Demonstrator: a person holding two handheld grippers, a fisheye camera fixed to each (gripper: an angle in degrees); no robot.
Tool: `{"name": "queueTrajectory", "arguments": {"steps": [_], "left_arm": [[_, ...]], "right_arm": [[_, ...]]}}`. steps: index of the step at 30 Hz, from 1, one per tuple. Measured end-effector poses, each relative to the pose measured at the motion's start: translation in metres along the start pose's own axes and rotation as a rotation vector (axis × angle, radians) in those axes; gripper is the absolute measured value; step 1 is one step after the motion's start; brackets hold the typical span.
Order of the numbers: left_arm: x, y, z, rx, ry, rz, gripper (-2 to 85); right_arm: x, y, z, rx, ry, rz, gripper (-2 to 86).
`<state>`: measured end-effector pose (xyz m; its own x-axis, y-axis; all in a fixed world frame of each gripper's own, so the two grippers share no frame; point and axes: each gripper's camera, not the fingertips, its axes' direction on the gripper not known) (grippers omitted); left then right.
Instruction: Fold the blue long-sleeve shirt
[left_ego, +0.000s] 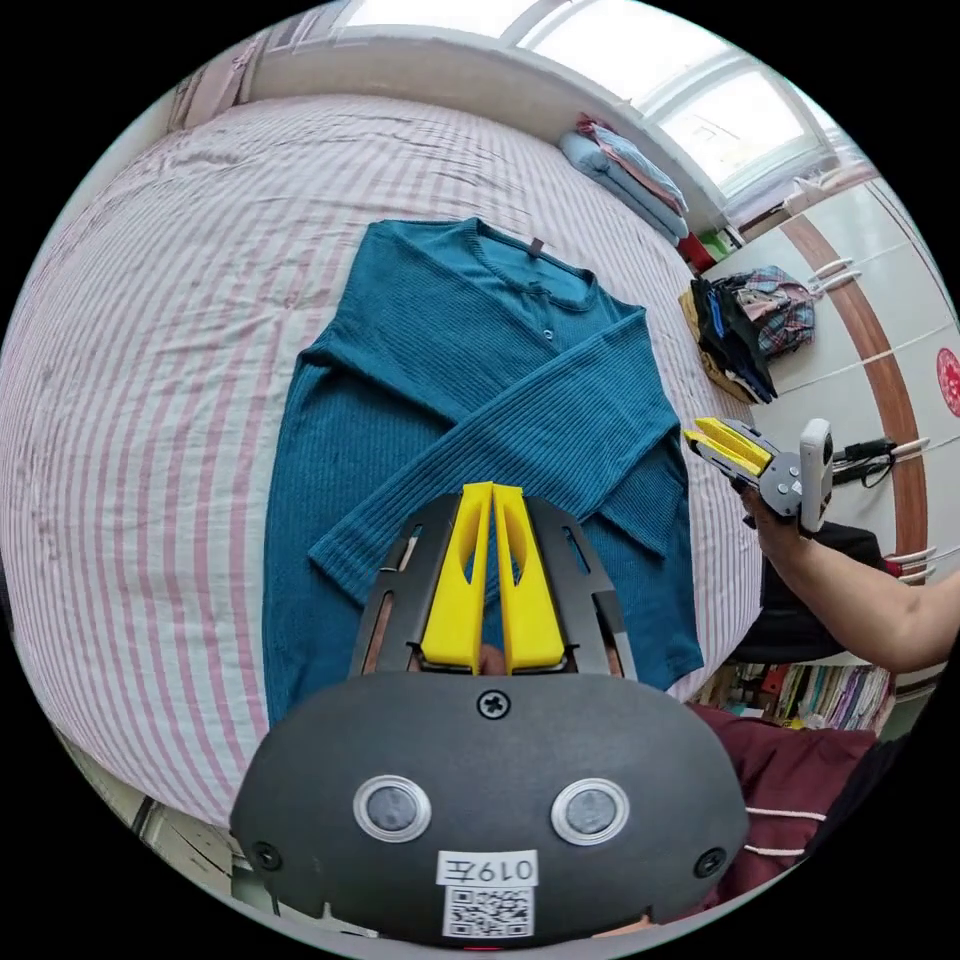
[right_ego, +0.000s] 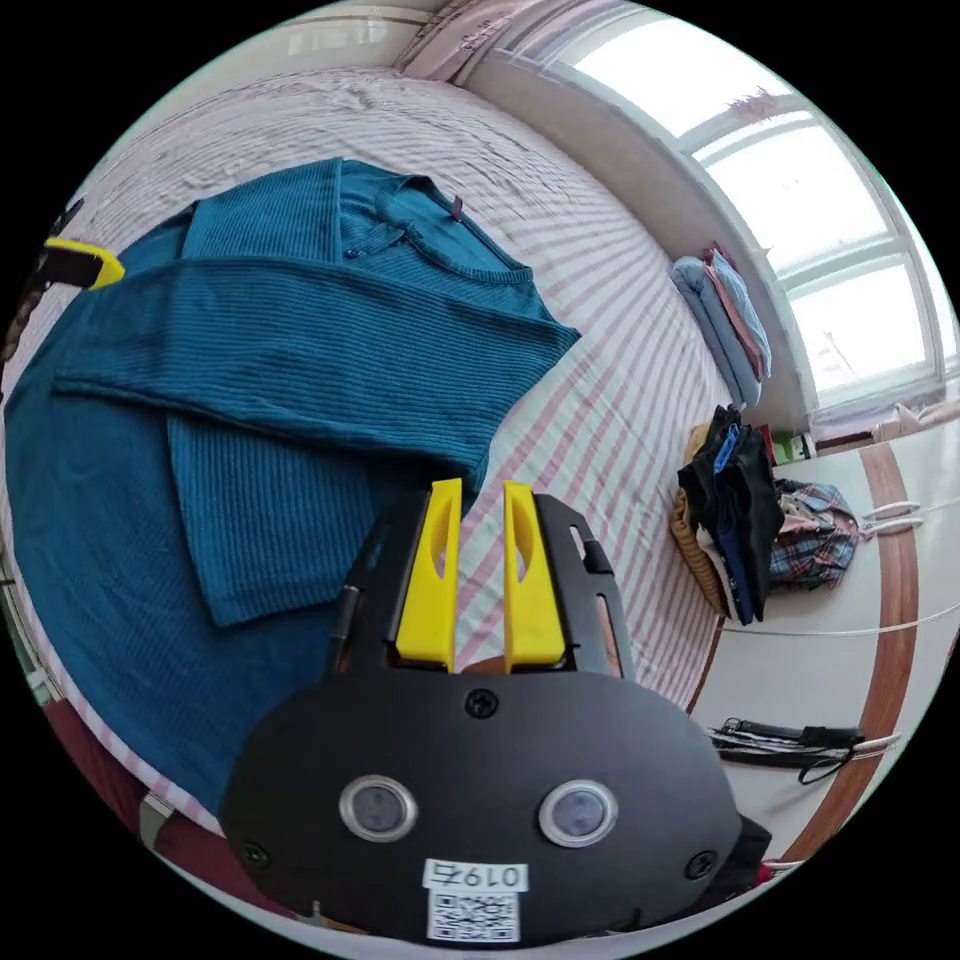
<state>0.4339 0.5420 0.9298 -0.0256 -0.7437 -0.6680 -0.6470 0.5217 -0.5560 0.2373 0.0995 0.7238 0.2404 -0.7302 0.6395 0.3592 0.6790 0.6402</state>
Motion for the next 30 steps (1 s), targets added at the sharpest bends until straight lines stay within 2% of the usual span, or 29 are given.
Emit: {"name": "queueTrajectory", "arguments": {"steps": [7,12,18,25,30], "left_arm": [[0.056,-0.071,0.027,0.051,0.156,0.032,0.9],[0.084,-0.102,0.046,0.006,0.199,0.064,0.9],[0.108,-0.126,0.066,-0.036,0.218,0.067,0.9],[0.129,-0.143,0.085,-0.088,0.216,0.051,0.9],[0.14,-0.155,0.08,-0.047,0.257,0.046,0.9]], "right_arm": [[-0.006,0.011,-0.006,0.044,0.043,-0.099,6.7],[-0.005,0.021,-0.001,0.043,0.083,-0.198,6.9],[0.037,0.031,0.015,-0.008,0.047,-0.086,1.0],[0.083,0.05,0.036,-0.061,-0.009,-0.026,0.9],[0.138,0.073,0.04,-0.06,-0.006,-0.014,0.3]]}}
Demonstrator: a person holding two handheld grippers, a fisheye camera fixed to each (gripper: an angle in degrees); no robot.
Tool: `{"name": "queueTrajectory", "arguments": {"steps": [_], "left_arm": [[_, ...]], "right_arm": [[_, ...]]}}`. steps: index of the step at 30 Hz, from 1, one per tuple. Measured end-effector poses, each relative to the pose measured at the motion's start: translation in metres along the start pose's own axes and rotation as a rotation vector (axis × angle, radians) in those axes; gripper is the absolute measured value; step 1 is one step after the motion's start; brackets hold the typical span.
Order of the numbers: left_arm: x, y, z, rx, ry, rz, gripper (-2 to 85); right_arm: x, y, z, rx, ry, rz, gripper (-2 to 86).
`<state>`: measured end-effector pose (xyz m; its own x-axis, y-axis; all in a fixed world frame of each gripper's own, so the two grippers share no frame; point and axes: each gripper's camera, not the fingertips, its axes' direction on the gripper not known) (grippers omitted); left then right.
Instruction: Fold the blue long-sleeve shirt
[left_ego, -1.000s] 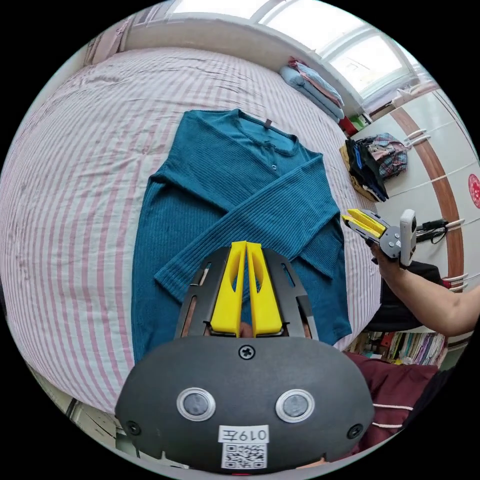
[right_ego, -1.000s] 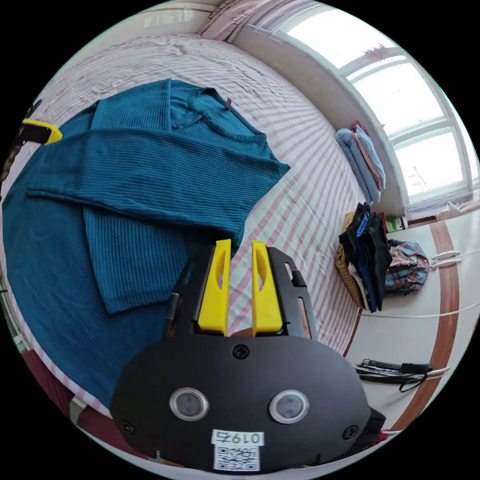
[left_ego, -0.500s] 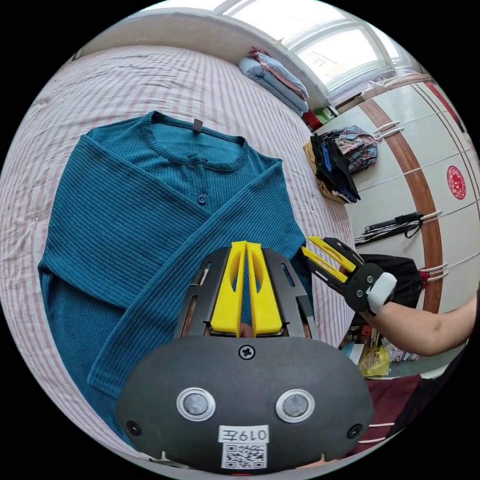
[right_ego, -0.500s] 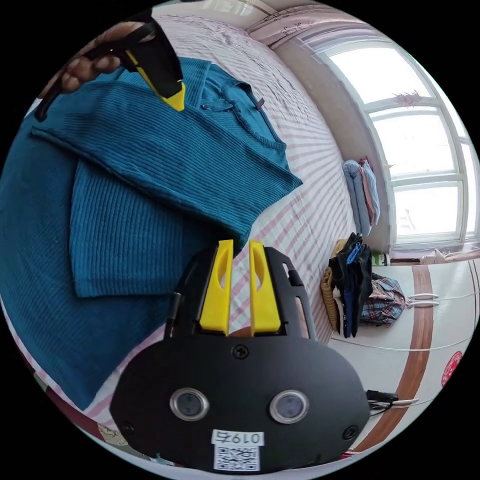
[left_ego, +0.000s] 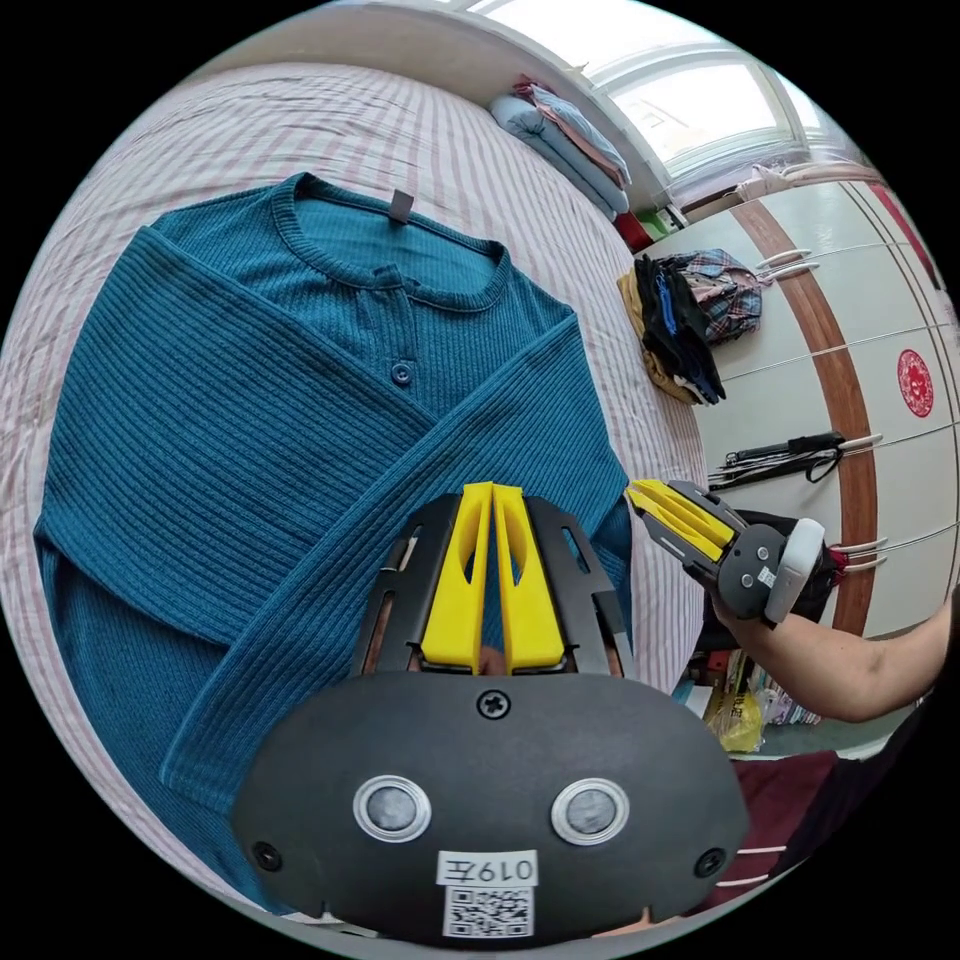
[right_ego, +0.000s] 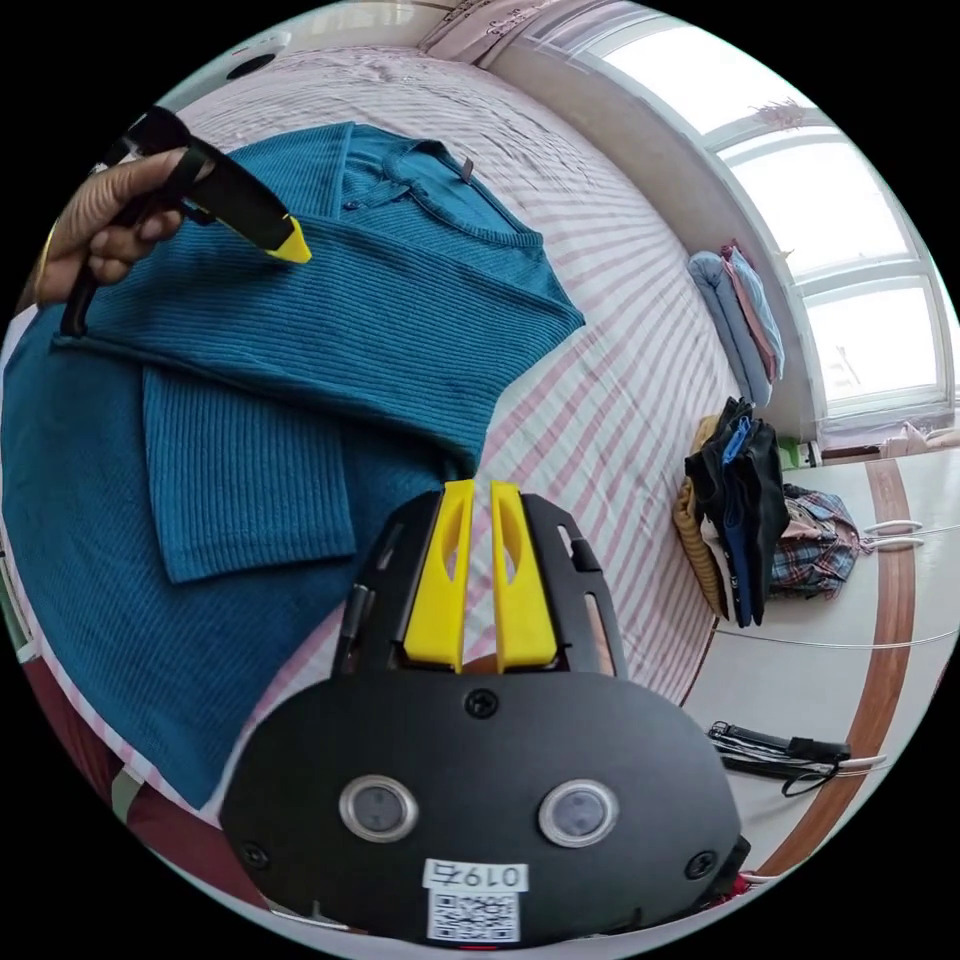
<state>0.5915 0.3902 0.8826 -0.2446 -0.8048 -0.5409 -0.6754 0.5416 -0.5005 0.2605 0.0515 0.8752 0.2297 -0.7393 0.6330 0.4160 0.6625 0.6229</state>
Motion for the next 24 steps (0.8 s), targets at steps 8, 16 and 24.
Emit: {"name": "queueTrajectory", "arguments": {"steps": [8,16,24], "left_arm": [[0.022,-0.015,0.006,0.039,-0.002,0.002,1.3],[0.141,-0.045,0.061,-0.056,-0.083,0.35,3.4],[0.16,-0.066,0.105,-0.064,-0.043,0.286,2.5]], "right_arm": [[0.157,0.014,0.026,0.158,-0.352,0.468,1.5],[0.316,-0.029,0.154,0.107,-0.898,0.645,8.2],[0.398,-0.028,0.231,0.022,-1.095,0.697,7.2]]}}
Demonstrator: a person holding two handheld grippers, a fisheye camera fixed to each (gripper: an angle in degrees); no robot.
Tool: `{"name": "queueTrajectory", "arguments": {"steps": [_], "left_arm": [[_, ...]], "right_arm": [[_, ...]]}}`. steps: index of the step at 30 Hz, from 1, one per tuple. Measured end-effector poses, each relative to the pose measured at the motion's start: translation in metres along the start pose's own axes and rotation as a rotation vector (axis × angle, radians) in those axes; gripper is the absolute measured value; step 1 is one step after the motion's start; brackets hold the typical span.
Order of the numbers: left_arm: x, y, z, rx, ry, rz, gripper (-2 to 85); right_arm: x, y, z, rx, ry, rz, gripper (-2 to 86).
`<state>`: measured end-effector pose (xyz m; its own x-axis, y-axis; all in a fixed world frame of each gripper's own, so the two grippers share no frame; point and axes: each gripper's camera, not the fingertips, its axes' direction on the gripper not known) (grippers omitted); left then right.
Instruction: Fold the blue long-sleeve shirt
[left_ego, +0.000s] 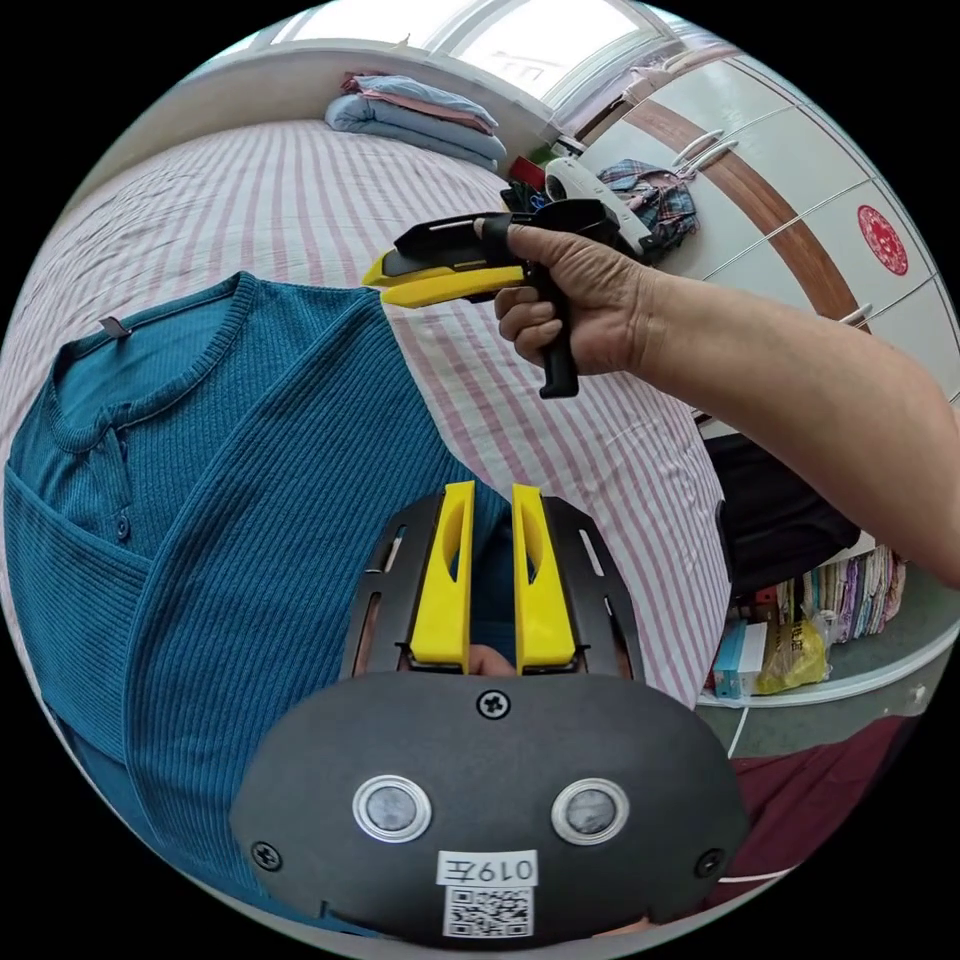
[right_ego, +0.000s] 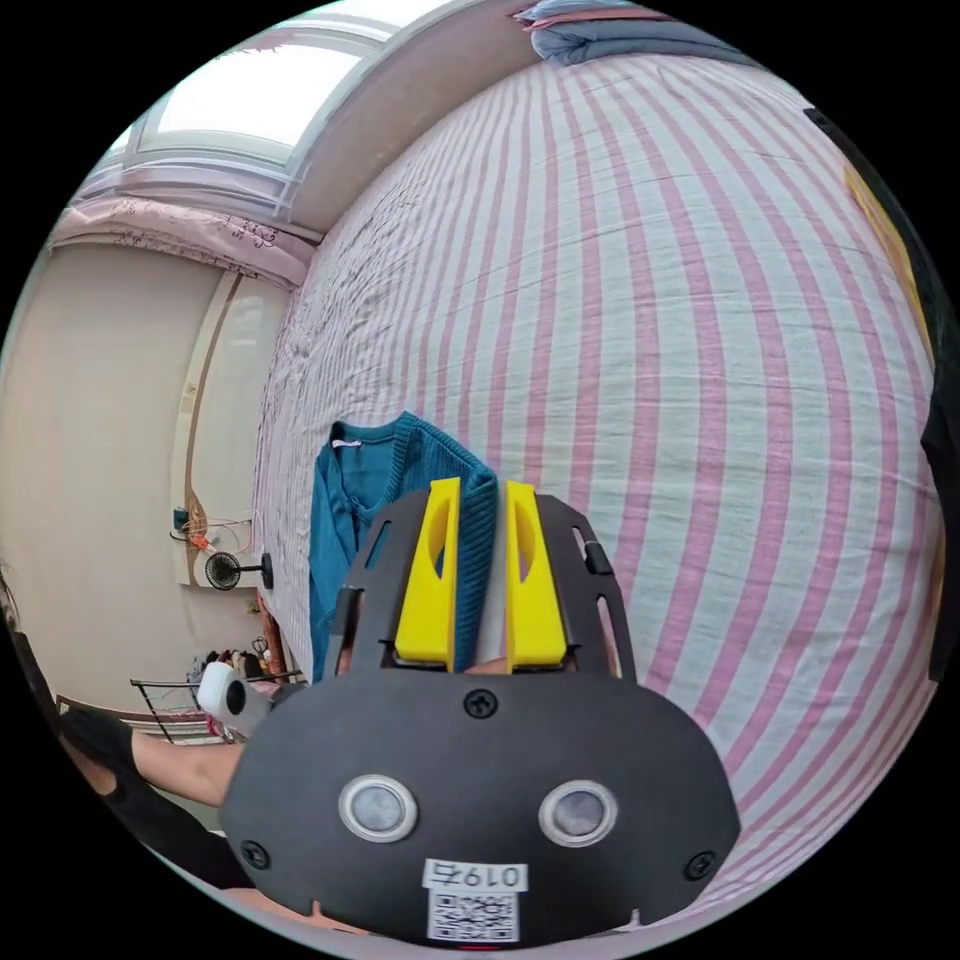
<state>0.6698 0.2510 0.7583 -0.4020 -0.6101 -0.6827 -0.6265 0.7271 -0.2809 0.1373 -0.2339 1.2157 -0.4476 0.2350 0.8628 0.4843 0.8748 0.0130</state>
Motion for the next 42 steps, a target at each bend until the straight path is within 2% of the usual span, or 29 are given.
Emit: {"name": "queueTrajectory", "arguments": {"steps": [5,8,14,16,18,20,24,29,33,38,40,42], "left_arm": [[-0.006,-0.006,0.01,-0.011,0.039,-0.024,1.3],[-0.004,-0.012,0.013,-0.012,0.048,-0.026,1.0],[-0.003,-0.024,0.023,-0.035,0.044,-0.036,1.0],[-0.012,-0.025,0.025,-0.031,0.096,-0.088,1.1],[-0.017,-0.026,0.02,-0.007,0.125,-0.107,1.1],[-0.018,-0.025,0.012,0.031,0.139,-0.114,1.2],[-0.029,-0.012,-0.005,0.148,0.201,-0.188,1.1],[-0.024,-0.016,0.013,0.045,0.193,-0.168,1.1],[-0.02,-0.026,0.014,0.075,0.141,-0.175,1.2],[-0.037,-0.03,0.012,0.066,0.17,-0.195,1.4],[-0.046,-0.03,0.01,0.064,0.203,-0.207,1.5],[-0.053,-0.028,0.008,0.068,0.238,-0.218,1.5]], "right_arm": [[0.036,-0.018,-0.021,0.03,-0.098,0.043,0.7],[0.039,-0.027,-0.037,0.041,-0.012,-0.03,-0.5],[0.045,-0.057,-0.045,-0.018,0.159,-0.076,0.3],[0.05,-0.065,-0.049,-0.036,0.146,-0.077,2.6],[0.06,-0.072,-0.059,-0.053,0.042,-0.058,7.7],[0.067,-0.072,-0.071,-0.057,-0.008,-0.049,8.8],[0.069,-0.051,-0.097,0.002,0.031,-0.061,7.8],[0.069,-0.025,-0.099,0.028,0.002,-0.025,6.5],[0.06,-0.033,-0.078,-0.064,0.077,-0.059,8.1],[0.055,-0.069,-0.075,-0.008,0.052,-0.024,7.5],[0.053,-0.08,-0.065,-0.06,0.069,-0.012,6.2],[0.054,-0.087,-0.062,-0.075,0.046,0.013,0.8]]}}
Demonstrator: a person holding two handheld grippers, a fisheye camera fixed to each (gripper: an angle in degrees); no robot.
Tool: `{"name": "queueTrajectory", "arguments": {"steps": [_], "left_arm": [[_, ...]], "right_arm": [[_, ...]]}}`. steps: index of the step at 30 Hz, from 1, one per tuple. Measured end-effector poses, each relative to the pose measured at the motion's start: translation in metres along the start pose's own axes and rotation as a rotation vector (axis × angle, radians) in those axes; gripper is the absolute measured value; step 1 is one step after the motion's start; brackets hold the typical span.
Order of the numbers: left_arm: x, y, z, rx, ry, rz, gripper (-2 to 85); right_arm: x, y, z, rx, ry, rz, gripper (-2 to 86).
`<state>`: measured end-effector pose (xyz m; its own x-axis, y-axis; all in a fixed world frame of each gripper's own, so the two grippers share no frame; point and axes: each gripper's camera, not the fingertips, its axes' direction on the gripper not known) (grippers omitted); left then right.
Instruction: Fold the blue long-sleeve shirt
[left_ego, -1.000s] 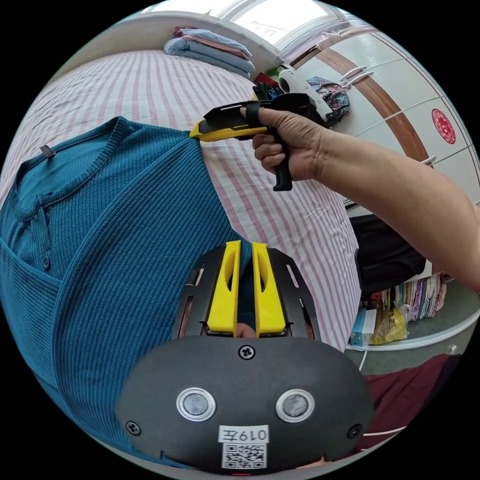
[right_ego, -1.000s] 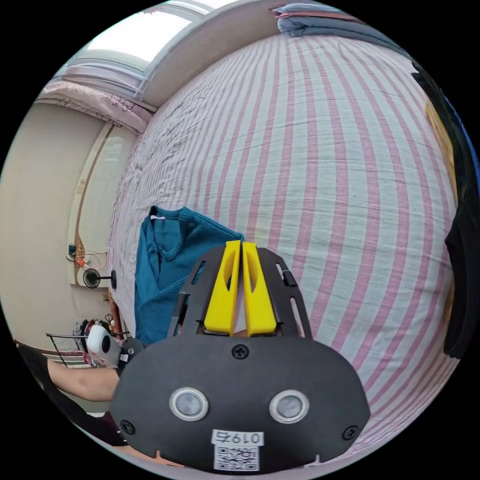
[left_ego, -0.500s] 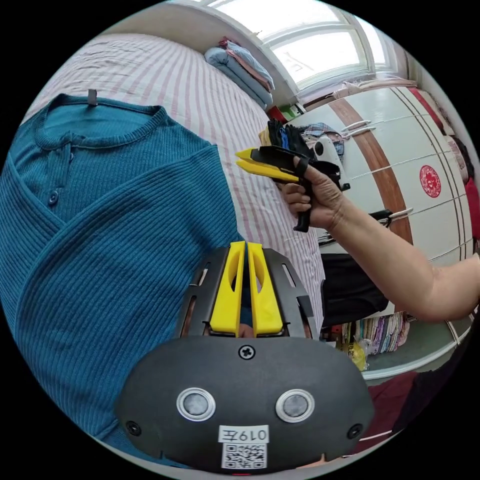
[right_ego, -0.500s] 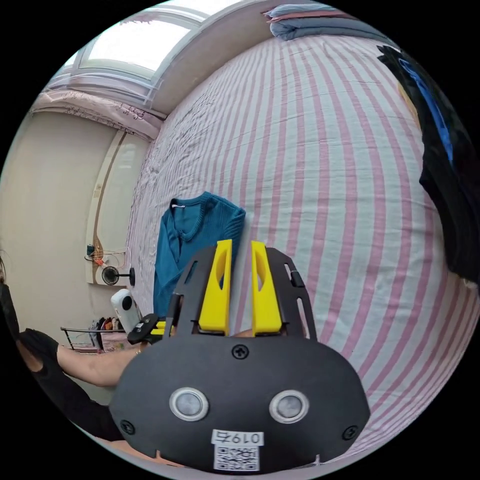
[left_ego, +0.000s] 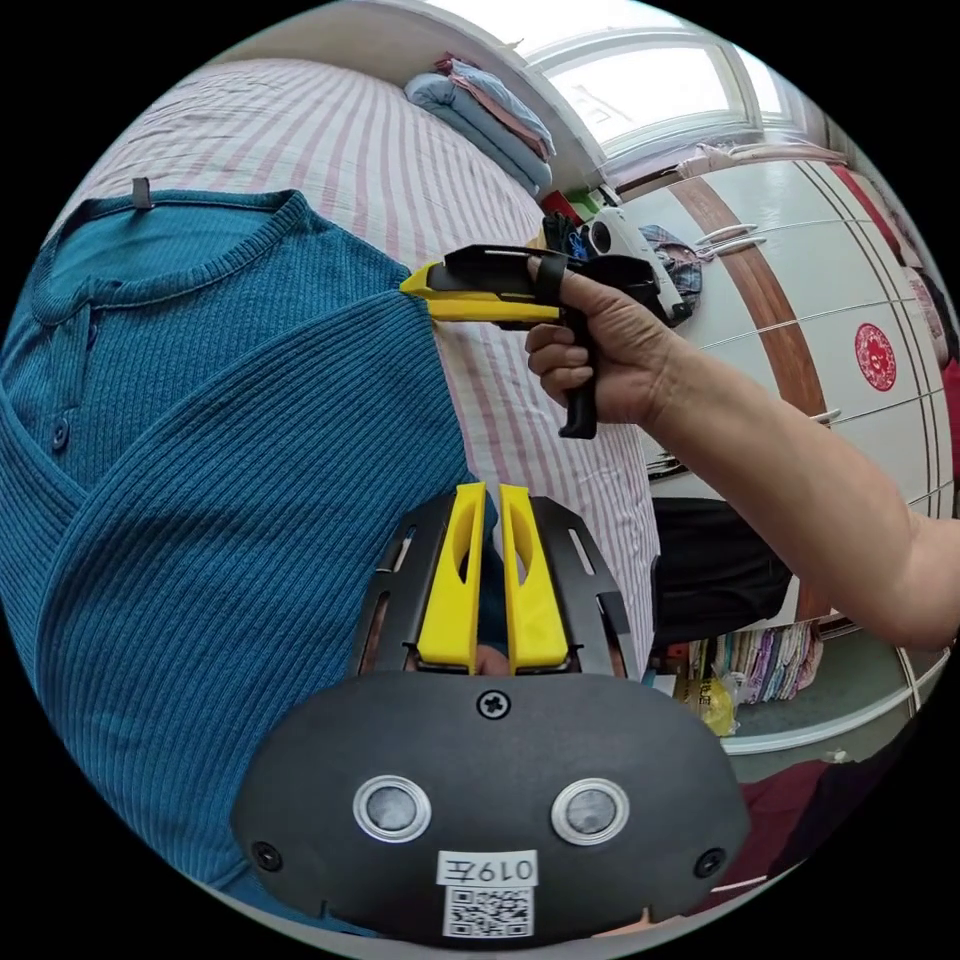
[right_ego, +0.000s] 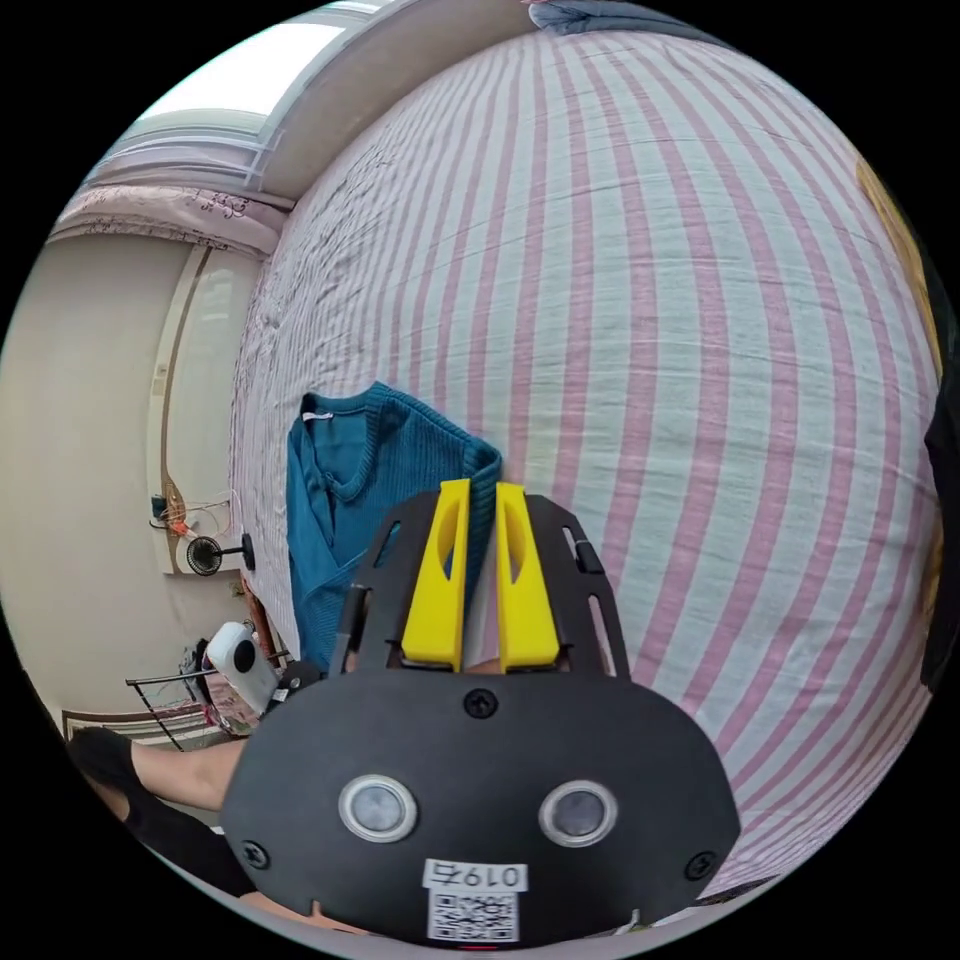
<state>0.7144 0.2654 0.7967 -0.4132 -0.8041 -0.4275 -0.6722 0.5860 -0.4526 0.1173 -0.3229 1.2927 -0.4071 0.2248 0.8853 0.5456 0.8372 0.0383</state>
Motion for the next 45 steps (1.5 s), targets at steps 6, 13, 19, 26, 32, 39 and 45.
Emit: {"name": "queueTrajectory", "arguments": {"steps": [6,13,19,26,32,39,45], "left_arm": [[-0.032,0.009,-0.017,0.089,0.282,-0.108,1.1],[-0.053,0.031,-0.039,0.133,0.436,-0.124,0.9],[-0.043,0.05,-0.081,0.171,0.075,-0.068,0.8],[-0.068,0.072,-0.124,0.236,-0.083,-0.204,0.9],[-0.064,0.055,-0.124,0.19,-0.054,-0.125,1.1],[-0.058,-0.001,-0.104,0.076,-0.042,0.026,1.0],[-0.062,-0.015,-0.092,-0.023,-0.1,0.08,0.9]], "right_arm": [[-0.036,0.0,0.006,0.004,0.188,-0.152,-0.8],[-0.071,0.004,0.031,-0.049,0.299,-0.246,-0.6],[-0.084,0.024,0.036,-0.074,0.173,-0.241,6.4],[-0.107,0.139,0.04,-0.072,0.059,-0.234,8.0],[-0.173,0.249,0.076,0.063,0.443,-0.435,6.3],[-0.257,0.312,0.161,0.1,0.878,-0.775,5.7],[-0.278,0.333,0.188,0.101,0.936,-0.762,-0.3]]}}
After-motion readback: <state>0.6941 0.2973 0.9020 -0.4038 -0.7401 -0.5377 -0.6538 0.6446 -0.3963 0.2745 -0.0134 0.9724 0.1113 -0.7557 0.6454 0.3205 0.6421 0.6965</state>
